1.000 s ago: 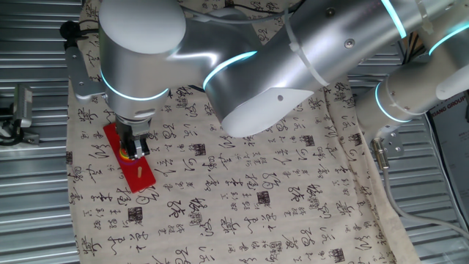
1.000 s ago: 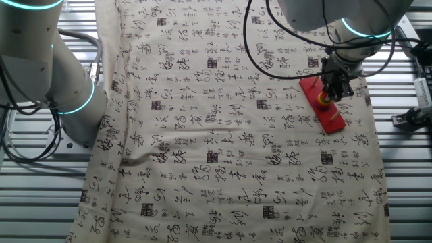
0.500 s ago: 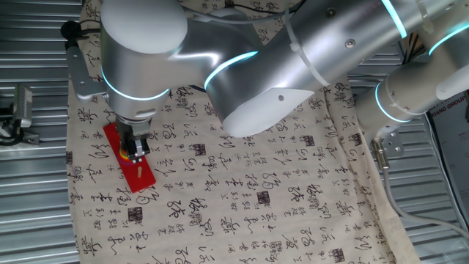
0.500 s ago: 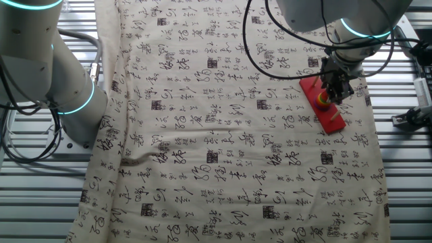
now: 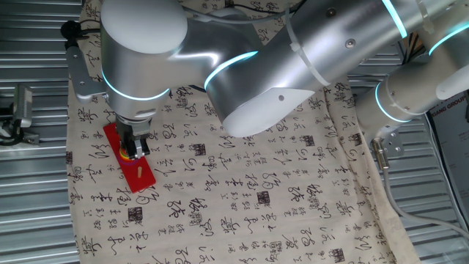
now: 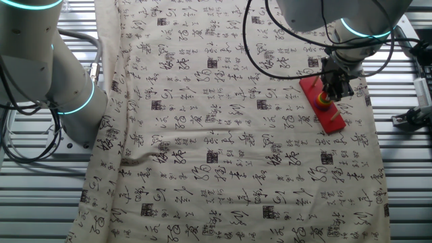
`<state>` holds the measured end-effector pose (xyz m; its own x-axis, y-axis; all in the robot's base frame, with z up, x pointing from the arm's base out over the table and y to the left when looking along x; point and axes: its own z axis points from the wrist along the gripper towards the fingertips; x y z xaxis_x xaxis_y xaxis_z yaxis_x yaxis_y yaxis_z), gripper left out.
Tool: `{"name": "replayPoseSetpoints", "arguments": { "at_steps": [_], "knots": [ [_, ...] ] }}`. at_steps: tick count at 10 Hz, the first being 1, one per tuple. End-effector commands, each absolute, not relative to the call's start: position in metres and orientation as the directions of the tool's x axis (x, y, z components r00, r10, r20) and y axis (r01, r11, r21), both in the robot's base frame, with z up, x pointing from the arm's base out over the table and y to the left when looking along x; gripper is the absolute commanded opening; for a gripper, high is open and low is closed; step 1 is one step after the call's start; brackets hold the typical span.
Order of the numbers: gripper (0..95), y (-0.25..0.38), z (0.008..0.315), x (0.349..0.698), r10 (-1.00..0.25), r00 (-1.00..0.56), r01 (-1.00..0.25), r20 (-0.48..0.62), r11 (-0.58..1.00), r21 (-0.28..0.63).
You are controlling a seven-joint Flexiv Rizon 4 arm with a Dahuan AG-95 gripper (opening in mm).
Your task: Take out one Hanoi block and throw it aside
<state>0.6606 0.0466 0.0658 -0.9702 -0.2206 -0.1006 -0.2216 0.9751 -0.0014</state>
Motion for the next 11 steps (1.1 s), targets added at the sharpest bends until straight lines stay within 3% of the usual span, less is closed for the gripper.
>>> {"name": "replayPoseSetpoints", "arguments": {
  "at_steps": [1,10,11],
  "knots": [
    [19.0,0.0466,0.0654,0.661,-0.218,-0.971,-0.219,-0.1,0.976,-0.002],
    [19.0,0.0468,0.0656,0.6614,-0.211,-0.973,-0.212,-0.096,0.977,-0.007],
    [0.0,0.0468,0.0656,0.6614,-0.209,-0.973,-0.209,-0.097,0.978,-0.007]
  ]
}}
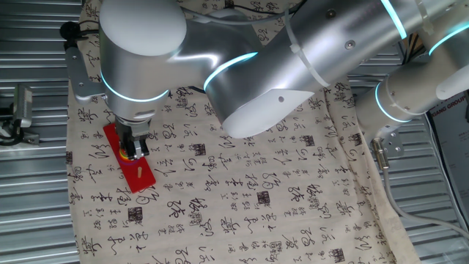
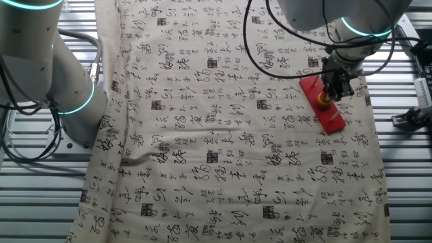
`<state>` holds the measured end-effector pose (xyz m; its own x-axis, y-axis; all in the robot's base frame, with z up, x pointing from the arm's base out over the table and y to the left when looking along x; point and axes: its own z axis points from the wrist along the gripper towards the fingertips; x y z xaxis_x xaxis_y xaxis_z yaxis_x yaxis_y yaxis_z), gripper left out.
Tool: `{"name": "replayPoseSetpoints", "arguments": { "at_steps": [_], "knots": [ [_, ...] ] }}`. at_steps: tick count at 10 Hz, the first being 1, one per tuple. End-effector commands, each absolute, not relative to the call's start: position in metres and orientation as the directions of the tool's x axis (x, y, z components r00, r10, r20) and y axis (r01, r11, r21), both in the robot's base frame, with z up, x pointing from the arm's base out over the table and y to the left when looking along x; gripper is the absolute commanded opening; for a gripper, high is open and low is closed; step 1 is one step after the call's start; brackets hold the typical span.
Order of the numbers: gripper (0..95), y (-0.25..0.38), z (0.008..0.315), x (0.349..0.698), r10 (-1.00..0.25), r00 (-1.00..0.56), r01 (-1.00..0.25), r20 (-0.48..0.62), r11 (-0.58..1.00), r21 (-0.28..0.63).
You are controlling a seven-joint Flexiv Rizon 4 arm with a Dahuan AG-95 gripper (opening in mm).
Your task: Take out one Hanoi block and throw it aside
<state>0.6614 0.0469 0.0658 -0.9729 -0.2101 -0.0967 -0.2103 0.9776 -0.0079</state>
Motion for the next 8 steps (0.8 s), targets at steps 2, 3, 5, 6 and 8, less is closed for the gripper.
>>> {"name": "replayPoseSetpoints", "arguments": {
  "at_steps": [2,3,5,6,8],
  "knots": [
    [0.0,0.0468,0.0656,0.6614,-0.206,-0.974,-0.206,-0.098,0.979,-0.008],
    [0.0,0.0468,0.0656,0.6614,-0.205,-0.974,-0.205,-0.099,0.979,-0.007],
    [0.0,0.0468,0.0656,0.6614,-0.205,-0.974,-0.205,-0.102,0.979,-0.006],
    [0.0,0.0468,0.0657,0.6614,-0.205,-0.973,-0.205,-0.102,0.979,-0.006],
    [0.0,0.0468,0.0658,0.6615,-0.205,-0.973,-0.205,-0.103,0.979,-0.006]
  ]
}}
